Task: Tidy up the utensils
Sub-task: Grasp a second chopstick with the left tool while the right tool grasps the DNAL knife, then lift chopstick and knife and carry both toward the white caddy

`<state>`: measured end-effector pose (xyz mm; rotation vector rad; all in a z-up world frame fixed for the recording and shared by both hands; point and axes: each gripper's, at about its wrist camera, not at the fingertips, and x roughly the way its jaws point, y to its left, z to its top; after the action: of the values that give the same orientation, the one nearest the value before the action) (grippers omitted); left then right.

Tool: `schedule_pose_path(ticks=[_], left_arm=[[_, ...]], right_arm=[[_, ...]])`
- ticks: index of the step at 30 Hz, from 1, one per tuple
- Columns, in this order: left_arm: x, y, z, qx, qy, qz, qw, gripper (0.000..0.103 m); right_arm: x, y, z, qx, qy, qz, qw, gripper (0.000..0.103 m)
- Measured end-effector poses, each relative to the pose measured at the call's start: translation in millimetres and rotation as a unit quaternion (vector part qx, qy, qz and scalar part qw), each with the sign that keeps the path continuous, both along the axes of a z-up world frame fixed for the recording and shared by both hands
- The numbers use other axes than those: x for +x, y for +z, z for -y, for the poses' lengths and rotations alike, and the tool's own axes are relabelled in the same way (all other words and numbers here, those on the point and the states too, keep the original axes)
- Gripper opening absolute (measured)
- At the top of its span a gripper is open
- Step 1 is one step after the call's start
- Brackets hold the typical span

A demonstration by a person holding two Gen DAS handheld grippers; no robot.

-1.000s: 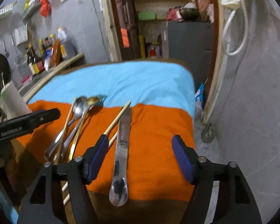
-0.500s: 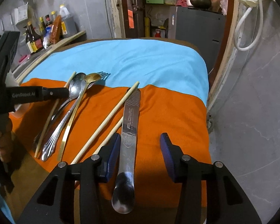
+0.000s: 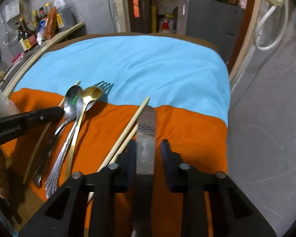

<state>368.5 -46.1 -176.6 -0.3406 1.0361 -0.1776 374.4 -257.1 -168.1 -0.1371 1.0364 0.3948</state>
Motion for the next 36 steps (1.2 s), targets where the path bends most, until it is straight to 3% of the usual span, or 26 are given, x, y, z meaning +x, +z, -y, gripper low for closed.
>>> schedule_pose_path(ticks=[7, 15, 17, 19, 25, 36], left_arm=[[-27.4, 1.6, 0.8, -0.006, -0.018, -0.013, 0.9997, 0.002], [-24.2, 5.1, 2.0, -0.014, -0.02, -0.022, 0.9994, 0.002], [-35.4, 12.3, 2.9, -0.029, -0.015, 0.002, 0.9995, 0.002], [-49.2, 23.2, 3.6, -0.032, -0.013, 0.037, 0.9987, 0.002], [-86.2, 43.7, 11.3, -0.036, -0.019, 0.117, 0.9923, 0.002], [-114.3, 77.8, 4.3, -0.06, 0.007, 0.212, 0.9754, 0.002]], right_arm=[[-20.0, 2.7, 6.3, -0.002, 0.011, -0.022, 1.0, 0.018], [-13.6, 1.9, 4.2, 0.008, 0.003, -0.026, 1.0, 0.017], [-15.7, 2.5, 8.5, 0.026, 0.0, -0.023, 0.999, 0.016], [-25.1, 6.9, 21.5, 0.085, -0.009, -0.012, 0.996, 0.016], [-64.5, 26.5, 35.3, 0.156, -0.021, 0.074, 0.985, 0.016], [-93.4, 69.0, 26.7, 0.236, -0.005, 0.168, 0.957, 0.016]])
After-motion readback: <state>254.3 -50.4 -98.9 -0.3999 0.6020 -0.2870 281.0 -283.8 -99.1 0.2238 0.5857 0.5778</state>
